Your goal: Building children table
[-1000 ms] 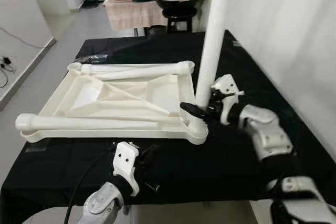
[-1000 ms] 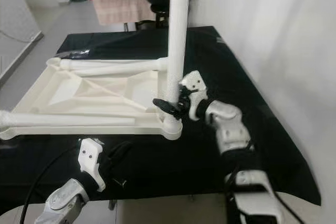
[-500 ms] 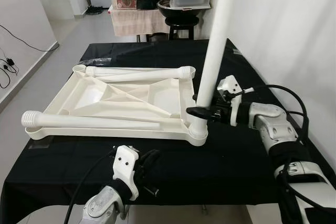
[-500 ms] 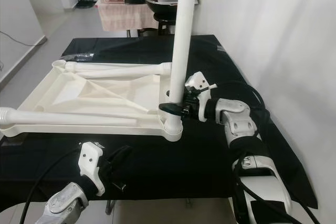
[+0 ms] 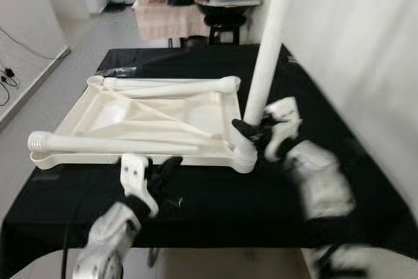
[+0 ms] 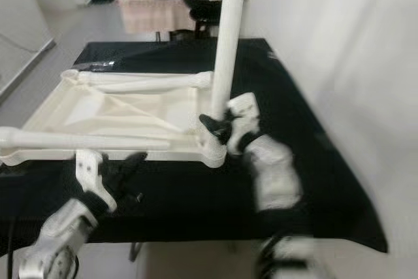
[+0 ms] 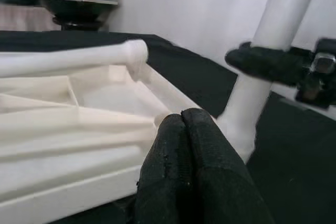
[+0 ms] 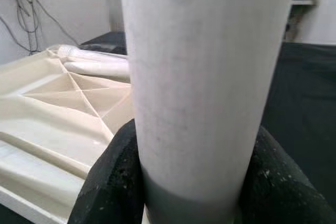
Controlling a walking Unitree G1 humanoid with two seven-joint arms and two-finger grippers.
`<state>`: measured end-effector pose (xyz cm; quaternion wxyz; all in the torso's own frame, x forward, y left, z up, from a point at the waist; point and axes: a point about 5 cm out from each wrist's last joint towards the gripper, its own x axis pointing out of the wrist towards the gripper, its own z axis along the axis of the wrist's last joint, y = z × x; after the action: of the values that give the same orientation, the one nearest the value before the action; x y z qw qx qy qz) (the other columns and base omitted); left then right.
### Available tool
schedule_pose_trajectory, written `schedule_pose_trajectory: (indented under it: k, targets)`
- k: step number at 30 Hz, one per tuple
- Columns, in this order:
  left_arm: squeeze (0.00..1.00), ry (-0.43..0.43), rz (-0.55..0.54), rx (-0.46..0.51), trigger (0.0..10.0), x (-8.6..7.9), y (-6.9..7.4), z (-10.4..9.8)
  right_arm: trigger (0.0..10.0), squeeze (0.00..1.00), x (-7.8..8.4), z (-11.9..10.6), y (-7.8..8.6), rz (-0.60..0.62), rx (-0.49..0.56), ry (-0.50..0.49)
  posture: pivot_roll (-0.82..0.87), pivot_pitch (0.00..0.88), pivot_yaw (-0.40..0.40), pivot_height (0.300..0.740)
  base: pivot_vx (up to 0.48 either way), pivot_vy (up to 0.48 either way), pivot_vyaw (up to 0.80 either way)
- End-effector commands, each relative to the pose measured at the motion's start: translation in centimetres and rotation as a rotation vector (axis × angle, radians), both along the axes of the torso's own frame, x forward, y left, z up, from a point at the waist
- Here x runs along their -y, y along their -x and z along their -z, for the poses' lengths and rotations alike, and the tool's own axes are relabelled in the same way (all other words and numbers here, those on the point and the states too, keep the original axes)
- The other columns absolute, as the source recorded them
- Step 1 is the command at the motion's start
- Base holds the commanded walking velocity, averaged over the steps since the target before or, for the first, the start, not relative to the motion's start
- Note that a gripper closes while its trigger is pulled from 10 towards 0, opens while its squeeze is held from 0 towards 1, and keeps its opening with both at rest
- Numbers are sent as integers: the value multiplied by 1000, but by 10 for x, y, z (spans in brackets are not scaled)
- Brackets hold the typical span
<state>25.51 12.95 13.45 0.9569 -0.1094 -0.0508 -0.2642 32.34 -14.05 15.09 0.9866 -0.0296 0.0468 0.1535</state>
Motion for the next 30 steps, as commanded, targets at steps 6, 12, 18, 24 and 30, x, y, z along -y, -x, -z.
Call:
schedule_pose_trajectory:
  k: [6,12,18,24,30]
  targets:
    - [0,-22,37,-65,10000,2,7,14,10000,0,-9,15,-13,-69,-90,80,-78,0,26,740,0,0,0]
    - [0,-23,17,-60,10000,3,9,12,10000,1000,-25,-10,-14,-325,-15,-3,-64,0,27,740,0,0,0]
    - [0,-27,19,-68,10000,2,12,14,10000,0,-15,-37,-14,-703,52,30,-47,0,33,740,0,0,0]
    - [0,-41,-1,-80,10000,-4,13,17,10000,0,2,-33,-19,-862,-13,67,-29,0,31,740,0,0,0]
    - [0,-16,-53,-68,10000,-9,17,14,7804,0,16,-31,-22,-954,-97,32,7,0,8,740,0,0,0]
